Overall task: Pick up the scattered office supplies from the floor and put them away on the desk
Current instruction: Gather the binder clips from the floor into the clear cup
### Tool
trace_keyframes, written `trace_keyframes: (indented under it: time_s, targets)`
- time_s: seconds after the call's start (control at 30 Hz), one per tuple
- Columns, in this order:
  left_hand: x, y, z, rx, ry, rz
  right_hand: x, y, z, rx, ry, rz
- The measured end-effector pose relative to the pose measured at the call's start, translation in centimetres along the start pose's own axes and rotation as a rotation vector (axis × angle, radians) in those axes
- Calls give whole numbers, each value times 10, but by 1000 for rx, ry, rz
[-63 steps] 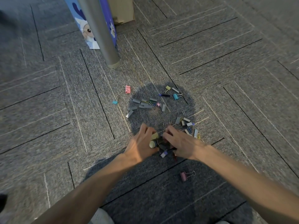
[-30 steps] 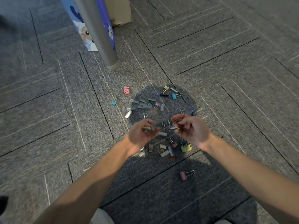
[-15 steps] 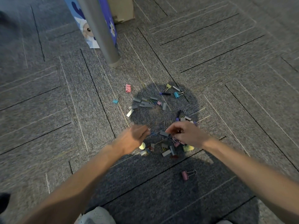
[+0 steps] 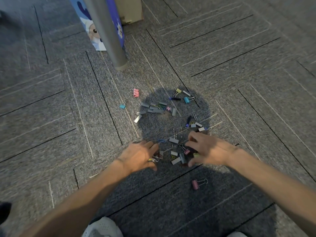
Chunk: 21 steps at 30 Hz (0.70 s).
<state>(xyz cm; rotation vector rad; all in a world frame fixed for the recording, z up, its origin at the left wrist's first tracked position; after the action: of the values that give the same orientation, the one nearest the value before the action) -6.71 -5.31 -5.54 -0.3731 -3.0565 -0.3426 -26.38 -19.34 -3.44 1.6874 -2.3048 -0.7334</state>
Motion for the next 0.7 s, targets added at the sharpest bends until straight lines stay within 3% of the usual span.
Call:
trace_keyframes:
  time_s: [0.1,0.27,0.37,0.43,0.53,0.63,0.7]
  targets:
    - [3,1,-5,-3,-13,80,0,7,10,88,154,-91]
    - [0,1,-14,-70,26,126,-5,5,9,83,96,-98]
    - [-4,0,-8,27,138,72,-9,1,12,76,-50,1]
    - [-4,-4,-9,116,323,-58,-4,-1,8,195,-470,219]
    - [2,-12,-20,34,864,-477,3,1,-2,422,-1294,492]
    - [8,-21,-26,92,1248,-662,-1,5,-8,533,-2074,536]
    - [10,-25,-31,119,1472,-676,-8,6,-8,526,-2397,528]
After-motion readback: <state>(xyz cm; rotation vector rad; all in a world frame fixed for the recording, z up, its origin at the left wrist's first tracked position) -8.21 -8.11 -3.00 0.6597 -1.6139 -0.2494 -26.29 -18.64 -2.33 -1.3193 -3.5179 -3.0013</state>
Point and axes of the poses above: each hand's wrist, its own y-axis away from the middle knuckle, its own z-axis out of the palm, x = y × z, the point moved 3 cm from there along -y, towards the middle knuckle, and after that the axes turned 5 degrees about x, right-handed, at the moved point
